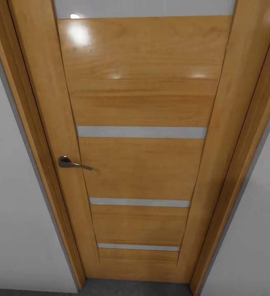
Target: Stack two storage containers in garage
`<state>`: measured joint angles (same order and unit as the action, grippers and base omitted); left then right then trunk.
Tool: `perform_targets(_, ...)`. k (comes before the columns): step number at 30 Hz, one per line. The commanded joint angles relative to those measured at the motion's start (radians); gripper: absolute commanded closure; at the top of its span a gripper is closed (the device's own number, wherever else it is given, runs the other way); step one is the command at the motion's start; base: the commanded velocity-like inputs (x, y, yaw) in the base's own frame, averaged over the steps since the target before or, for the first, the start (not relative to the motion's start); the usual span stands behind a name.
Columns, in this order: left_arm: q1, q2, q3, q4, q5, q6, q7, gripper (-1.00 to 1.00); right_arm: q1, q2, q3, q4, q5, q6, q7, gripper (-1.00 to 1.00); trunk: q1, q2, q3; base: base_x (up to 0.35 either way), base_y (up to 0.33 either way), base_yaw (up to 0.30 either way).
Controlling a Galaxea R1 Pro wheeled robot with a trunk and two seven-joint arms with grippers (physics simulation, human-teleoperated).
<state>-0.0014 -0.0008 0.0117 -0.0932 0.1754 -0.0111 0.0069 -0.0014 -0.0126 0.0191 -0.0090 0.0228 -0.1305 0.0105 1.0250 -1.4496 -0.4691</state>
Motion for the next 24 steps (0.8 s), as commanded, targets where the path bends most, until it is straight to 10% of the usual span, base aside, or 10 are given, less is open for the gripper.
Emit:
perform_targets(1, 0.0, 0.0, 0.001, 0.0, 0.006, -0.001, 0.001, -1.0, 0.0, -0.001, 0.002, -0.004, 0.003, -0.002, 0.001, -1.0, 0.0, 0.0, -0.001, 0.0, 0.0, 0.0)
perform_targets(11, 0.0, 0.0, 0.001, 0.0, 0.006, -0.001, 0.001, -1.0, 0.0, 0.013, 0.023, -0.401, 0.103, 0.32, -0.006, -1.0, 0.0, 0.0, -0.001, 0.0, 0.0, 0.0)
perform_targets(24, 0.0, 0.002, 0.001, 0.0, 0.006, -0.001, 0.001, -1.0, 0.0, 0.067, 0.052, -0.938, 0.113, 0.655, 0.001, -1.0, 0.0, 0.0, -0.001, 0.0, 0.0, 0.0)
